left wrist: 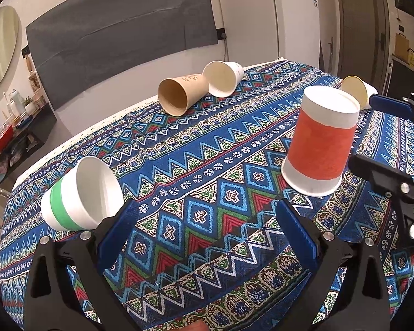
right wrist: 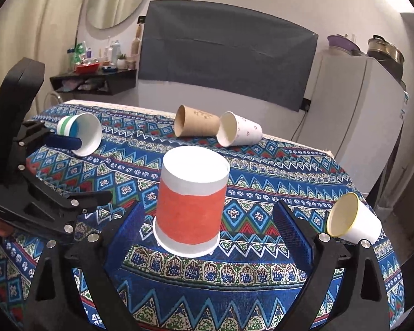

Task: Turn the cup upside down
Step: 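Open the right tool and release the upside-down red-and-white cup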

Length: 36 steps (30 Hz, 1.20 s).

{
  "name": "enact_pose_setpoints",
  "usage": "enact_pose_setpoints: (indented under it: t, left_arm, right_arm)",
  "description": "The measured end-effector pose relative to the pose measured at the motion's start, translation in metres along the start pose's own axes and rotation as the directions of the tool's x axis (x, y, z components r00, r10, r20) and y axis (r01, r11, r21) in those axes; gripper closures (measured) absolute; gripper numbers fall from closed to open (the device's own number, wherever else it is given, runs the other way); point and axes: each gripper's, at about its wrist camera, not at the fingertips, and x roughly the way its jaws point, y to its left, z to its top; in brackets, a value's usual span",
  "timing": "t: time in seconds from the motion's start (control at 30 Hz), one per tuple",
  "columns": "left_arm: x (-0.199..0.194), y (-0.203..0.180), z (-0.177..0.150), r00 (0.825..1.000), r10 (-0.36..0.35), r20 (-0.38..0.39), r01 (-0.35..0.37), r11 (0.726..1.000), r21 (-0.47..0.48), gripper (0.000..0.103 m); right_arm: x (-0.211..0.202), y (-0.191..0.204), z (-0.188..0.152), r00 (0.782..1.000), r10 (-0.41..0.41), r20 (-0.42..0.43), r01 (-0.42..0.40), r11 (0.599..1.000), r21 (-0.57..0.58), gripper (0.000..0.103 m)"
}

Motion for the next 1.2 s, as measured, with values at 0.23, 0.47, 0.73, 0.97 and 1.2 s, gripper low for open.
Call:
enact_pose_setpoints:
  t: [0.23, 0.47, 0.73, 0.97, 1.2]
  left_arm:
    - [0.0012, 0.0006, 0.0001, 1.0, -0.012, -0.003, 0.012, 1.0, 0.0, 0.006]
    - [0.0011, -0.002, 0.0003, 1.0, -0.014, -0.003, 0.014, 1.0, 0.009, 0.006]
    - [0.0035, 0.0006, 0.0016, 1.0, -0.018, -0.017, 0.018, 1.0, -0.003, 0.006]
    - [0.0039, 0.0004, 0.002, 1.0, -0.016, -0.015, 0.016, 1.0, 0.005, 0.006]
    - [0.0033, -0.0024, 0.0019, 1.0, -0.017, -0.018, 0.017, 1.0, 0.009, 0.006]
  right_arm:
    - [-0.0015, 0.0009, 0.0001, 1.0, -0.022, 0.006, 0.022, 1.0, -0.002, 0.013]
    - [-0.0003, -0.0023, 0.0004, 1.0, -0.022, 0.0, 0.022, 1.0, 0.014, 0.013]
    - [0.0008, 0.0001, 0.001, 1.0, -0.015, -0.007, 0.015, 1.0, 0.005, 0.013]
    - [0.0023, -0.0032, 0.0005, 1.0, -0.015, -0.013, 0.015, 1.0, 0.021, 0.013]
    - [0.0041, -0.0034, 0.0002, 1.0, -0.007, -0.019, 0.007, 1.0, 0.017, 0.013]
